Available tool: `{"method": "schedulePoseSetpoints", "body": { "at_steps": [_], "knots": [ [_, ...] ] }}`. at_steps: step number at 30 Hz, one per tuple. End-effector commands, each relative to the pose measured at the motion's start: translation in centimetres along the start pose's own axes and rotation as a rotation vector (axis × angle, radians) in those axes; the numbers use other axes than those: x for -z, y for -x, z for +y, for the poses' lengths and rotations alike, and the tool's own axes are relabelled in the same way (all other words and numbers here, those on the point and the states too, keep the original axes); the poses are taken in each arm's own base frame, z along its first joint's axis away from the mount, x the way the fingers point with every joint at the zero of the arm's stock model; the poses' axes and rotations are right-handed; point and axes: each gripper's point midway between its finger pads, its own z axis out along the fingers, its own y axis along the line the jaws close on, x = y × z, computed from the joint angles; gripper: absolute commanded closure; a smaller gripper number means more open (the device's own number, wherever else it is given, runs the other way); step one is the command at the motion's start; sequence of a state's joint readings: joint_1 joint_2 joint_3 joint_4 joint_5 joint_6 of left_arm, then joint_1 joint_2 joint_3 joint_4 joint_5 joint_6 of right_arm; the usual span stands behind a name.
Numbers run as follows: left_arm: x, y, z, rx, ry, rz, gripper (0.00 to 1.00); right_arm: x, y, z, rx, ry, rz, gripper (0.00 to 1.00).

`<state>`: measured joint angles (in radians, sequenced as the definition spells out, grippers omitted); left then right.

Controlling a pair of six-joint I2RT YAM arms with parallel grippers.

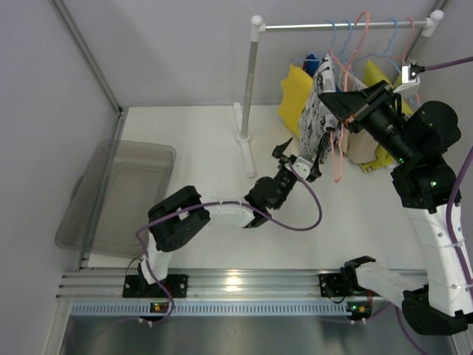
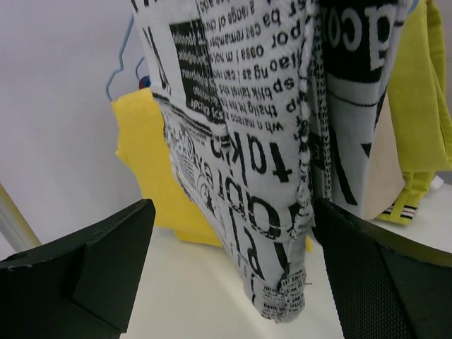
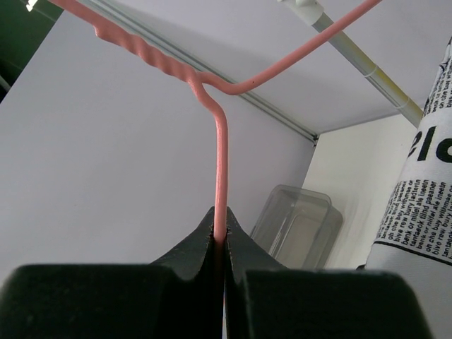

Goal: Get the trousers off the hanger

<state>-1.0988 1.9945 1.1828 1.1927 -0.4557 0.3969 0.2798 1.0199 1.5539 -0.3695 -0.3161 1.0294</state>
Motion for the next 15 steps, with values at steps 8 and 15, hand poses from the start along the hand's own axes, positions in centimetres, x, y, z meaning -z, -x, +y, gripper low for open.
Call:
{"method": "schedulePoseSetpoints", "body": {
  "at_steps": [8, 15],
  "knots": [
    [-2.0, 4.2, 0.1, 0.038, 0.018, -0.181, 0.01, 2.9, 2.4, 7.1, 0.081, 0.232, -0.102, 1.0],
    [-3.9, 5.2, 0.9, 0.018, 0.078, -0.21, 0.02, 2.7, 1.8, 6.5, 0.07, 0.223, -0.082, 1.0]
  ]
}}
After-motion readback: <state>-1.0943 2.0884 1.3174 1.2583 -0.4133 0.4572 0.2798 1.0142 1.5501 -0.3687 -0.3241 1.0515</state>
